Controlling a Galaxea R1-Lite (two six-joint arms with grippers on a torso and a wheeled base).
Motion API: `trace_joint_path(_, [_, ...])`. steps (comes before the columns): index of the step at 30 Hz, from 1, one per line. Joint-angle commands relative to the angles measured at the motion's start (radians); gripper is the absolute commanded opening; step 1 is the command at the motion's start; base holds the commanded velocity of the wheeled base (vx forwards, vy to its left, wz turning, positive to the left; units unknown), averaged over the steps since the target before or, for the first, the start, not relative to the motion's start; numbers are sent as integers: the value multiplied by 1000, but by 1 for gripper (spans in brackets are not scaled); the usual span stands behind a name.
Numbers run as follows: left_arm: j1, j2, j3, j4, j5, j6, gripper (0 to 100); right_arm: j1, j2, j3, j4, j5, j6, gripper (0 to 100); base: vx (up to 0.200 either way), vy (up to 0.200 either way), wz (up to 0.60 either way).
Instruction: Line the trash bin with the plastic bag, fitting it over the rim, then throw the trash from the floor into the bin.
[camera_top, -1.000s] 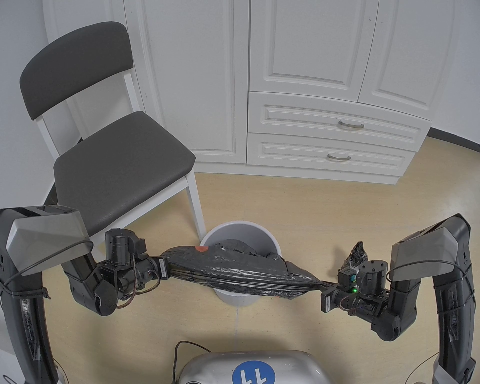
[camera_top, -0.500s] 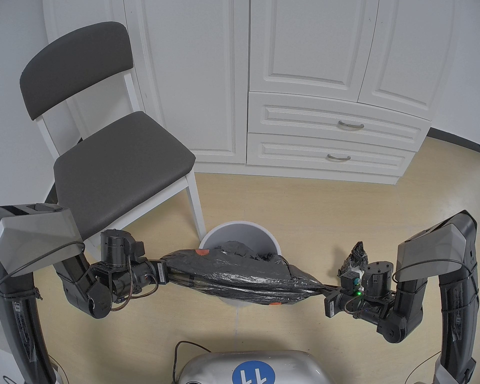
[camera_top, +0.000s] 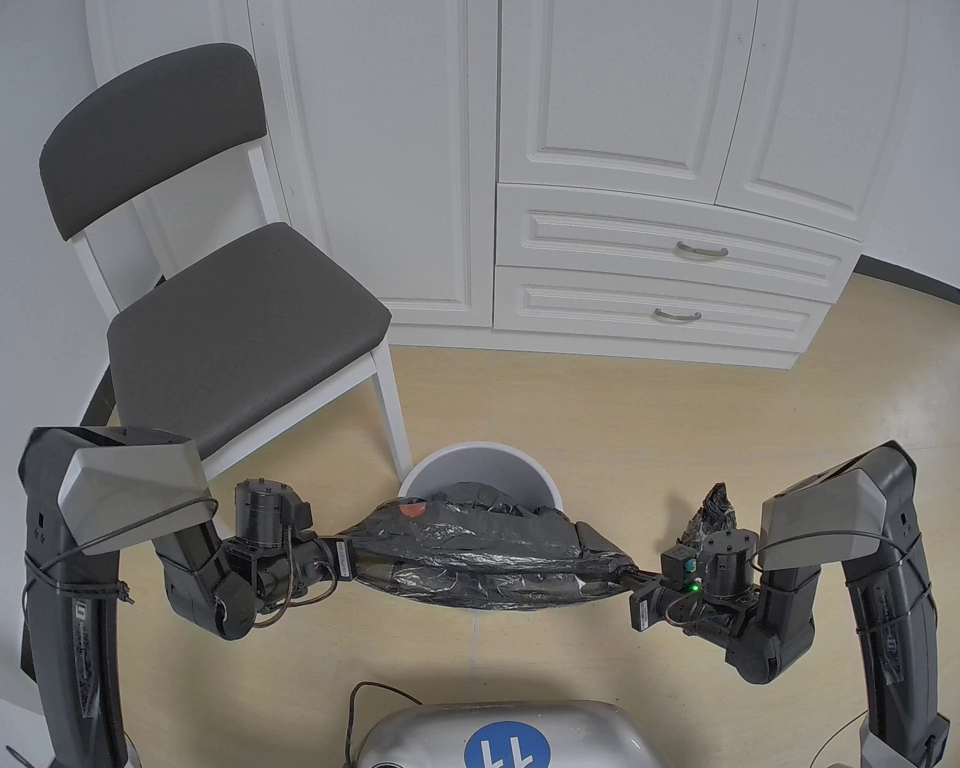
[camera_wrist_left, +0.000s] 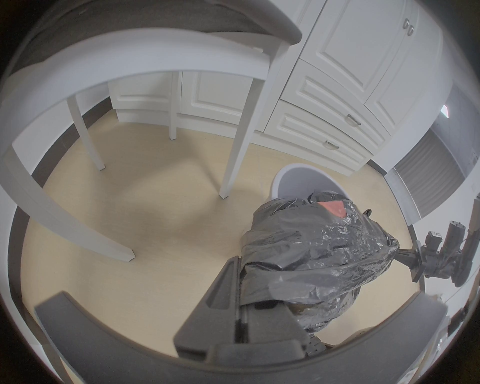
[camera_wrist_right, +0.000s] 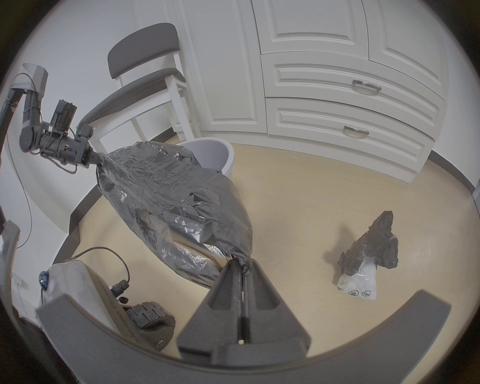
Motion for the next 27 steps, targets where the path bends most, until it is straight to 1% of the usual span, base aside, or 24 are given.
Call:
trace_joint_path(1, [-5,78,-39,-26,16,-24,0,2,68,-62,-18,-31,22,0,0,0,0])
trace_joint_path(2, [-8,90,-50,-39,33,-38,0,3,77,-78,-18,-51,32,0,0,0,0])
trace_joint_path(3, [-8,91,-51,-41,34,-41,0,5,79,-79,-18,-54,34,0,0,0,0])
trace_joint_path(4, [-15,114,-67,-81,56,-70,0,14,91,-93,-18,-63,52,0,0,0,0])
trace_joint_path(8, [-19,145,-59,-177,59,-88,0,25,102,-97,-18,-64,60,0,0,0,0])
trace_joint_path(14, [-19,134,-54,-191,54,-87,0,26,90,-91,-18,-63,60,0,0,0,0])
trace_joint_path(17, [-19,136,-51,-222,54,-87,0,25,96,-93,-18,-63,60,0,0,0,0])
trace_joint_path(24, [-19,131,-39,-231,53,-85,0,32,59,-51,-18,-60,54,0,0,0,0])
trace_joint_path(25, [-19,130,-39,-233,53,-87,0,34,54,-47,-18,-60,54,100,0,0,0])
trace_joint_path(27, [-19,124,-37,-243,53,-85,0,37,36,-38,-18,-60,54,100,0,0,0])
